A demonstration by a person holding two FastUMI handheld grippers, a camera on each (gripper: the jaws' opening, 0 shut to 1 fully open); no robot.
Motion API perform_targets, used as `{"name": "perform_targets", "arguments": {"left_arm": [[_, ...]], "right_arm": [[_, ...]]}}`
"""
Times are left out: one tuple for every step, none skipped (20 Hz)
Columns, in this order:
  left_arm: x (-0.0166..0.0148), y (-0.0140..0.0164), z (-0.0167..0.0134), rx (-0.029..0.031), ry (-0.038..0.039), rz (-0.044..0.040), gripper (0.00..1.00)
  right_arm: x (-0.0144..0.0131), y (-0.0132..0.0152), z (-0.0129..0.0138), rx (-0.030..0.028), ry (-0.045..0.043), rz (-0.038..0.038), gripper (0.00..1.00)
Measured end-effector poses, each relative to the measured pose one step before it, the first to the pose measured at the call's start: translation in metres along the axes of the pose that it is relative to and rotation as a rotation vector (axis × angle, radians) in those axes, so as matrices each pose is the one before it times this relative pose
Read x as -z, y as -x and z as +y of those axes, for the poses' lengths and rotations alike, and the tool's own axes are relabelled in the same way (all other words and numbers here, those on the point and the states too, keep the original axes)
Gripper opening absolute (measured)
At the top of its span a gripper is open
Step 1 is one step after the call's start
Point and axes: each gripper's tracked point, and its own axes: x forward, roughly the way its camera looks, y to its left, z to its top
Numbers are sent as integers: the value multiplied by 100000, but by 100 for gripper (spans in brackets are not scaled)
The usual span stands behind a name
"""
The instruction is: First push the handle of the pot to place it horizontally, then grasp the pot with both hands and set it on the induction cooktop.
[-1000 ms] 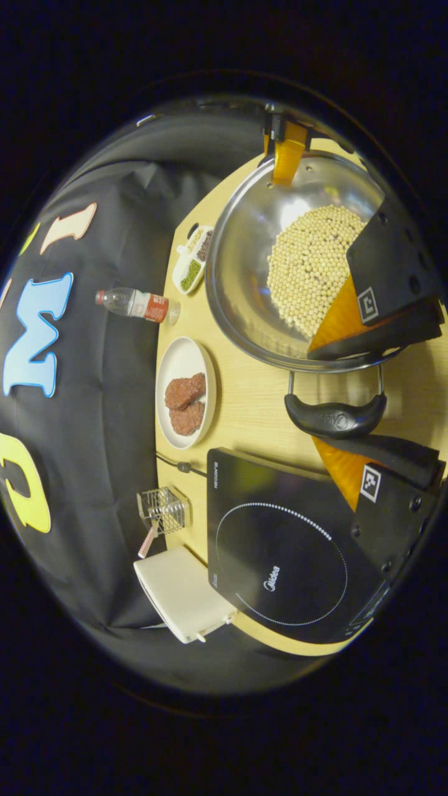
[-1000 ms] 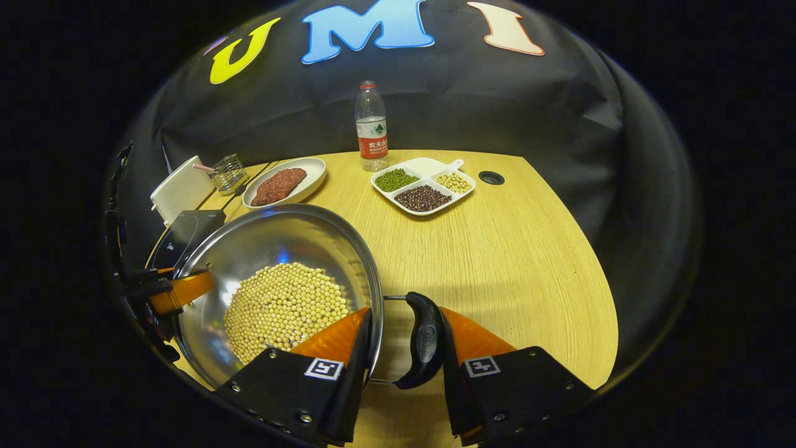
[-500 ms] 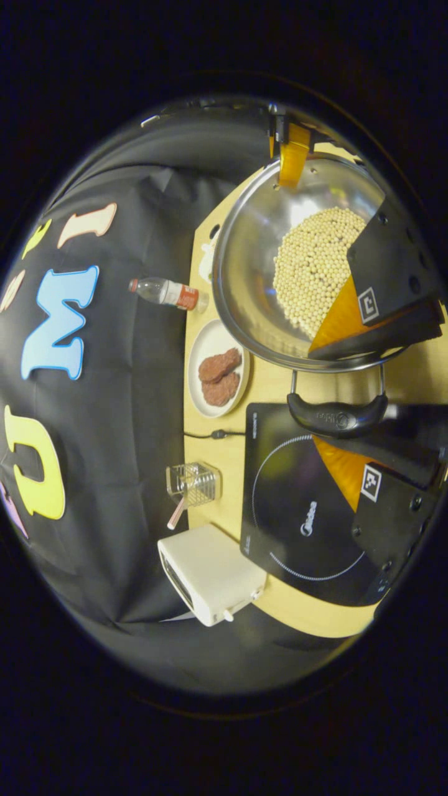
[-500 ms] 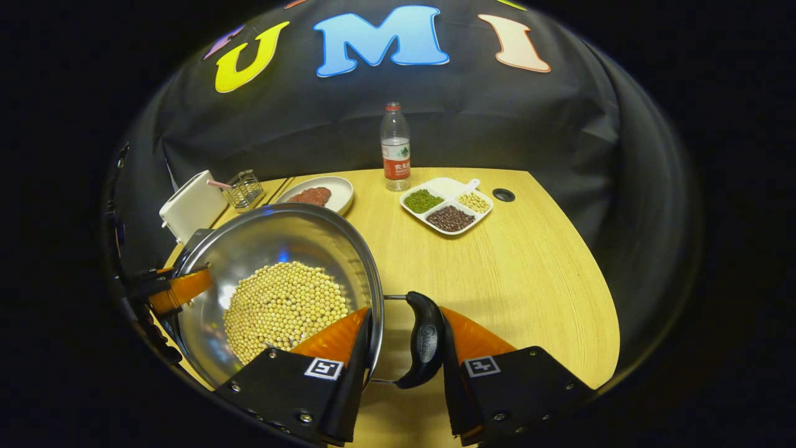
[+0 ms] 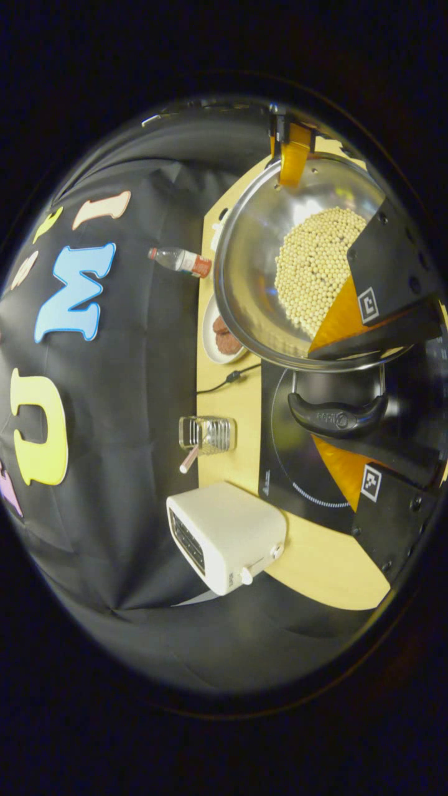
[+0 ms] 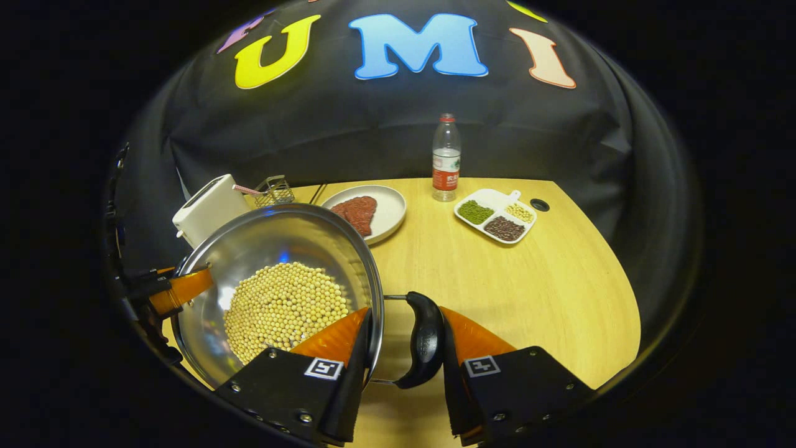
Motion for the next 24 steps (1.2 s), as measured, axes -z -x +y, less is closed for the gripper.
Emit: {"name": "perform_targets", "arguments": {"left_arm": [[-84, 1, 1255, -48, -68, -296, 68], [-163, -128, 1231, -119, -77, -131, 68], [-152, -311, 1347, 53, -128, -37, 64], [-138, -215, 1353, -68, -266, 194, 64], [92, -100, 1192, -24, -130, 276, 68], [40, -101, 1157, -63, -33, 410, 68], [3, -257, 1043, -78, 126, 346, 68], [90, -360, 1152, -16, -257, 398, 68], [40, -291, 1003, -165, -521, 142, 68], [4, -628, 1081, -339, -787, 43, 68], [178, -162, 834, -233, -206, 14, 68], [122, -266, 793, -102, -138, 104, 72], [236, -344, 767, -109, 102, 201, 72], [198, -339, 798, -69, 59, 637, 64], [62, -380, 700, -174, 384, 753, 68], [173, 145, 239, -406, 462, 759, 68], [-59, -125, 434, -448, 271, 52, 64], [117, -398, 668, -362, 146, -54, 72], [205, -555, 496, -14, 86, -141, 68], [74, -344, 214, 405, 769, -190, 68], [94, -232, 97, 464, 1006, -156, 64], [-180, -200, 65, 655, 690, -1133, 69], [-30, 99, -42, 155, 980, -381, 72], [-609, 489, 265, -2233, -514, -3803, 74]], "right_arm": [[-2, -296, 1138, -265, 107, -140, 56], [-134, -240, 1132, -283, -135, -140, 56], [-106, -230, 1153, -218, -291, -391, 56], [-51, -323, 1179, -388, -141, -32, 56], [-147, -319, 1090, -303, -220, -103, 56], [-15, -295, 1020, -305, -12, 92, 56], [60, -364, 1048, -223, -173, -43, 56], [3, -373, 941, -147, -59, 36, 56], [310, -443, 846, -209, -81, 638, 56], [96, -376, 876, -344, -156, 548, 56], [109, -500, 845, -218, -208, 125, 56], [125, -362, 793, -89, -102, 506, 56], [15, -422, 786, -186, 171, -13, 56], [-29, -456, 627, -115, 453, 189, 56], [14, -412, 590, -10, 401, 482, 56], [-27, -422, 492, 51, 293, 122, 56], [30, -462, 384, 86, 310, 596, 56], [-95, -400, 240, 34, 65, 138, 56], [-332, -220, 241, -187, -337, -1013, 56], [-113, -562, 10, 72, 206, -512, 56], [-349, 227, -4, -373, 347, -1048, 56], [-218, -126, -59, -1131, 62, -546, 56], [82, 16, 111, -1937, -120, 393, 56], [-692, 448, -447, 669, 78, -3552, 54]]}}
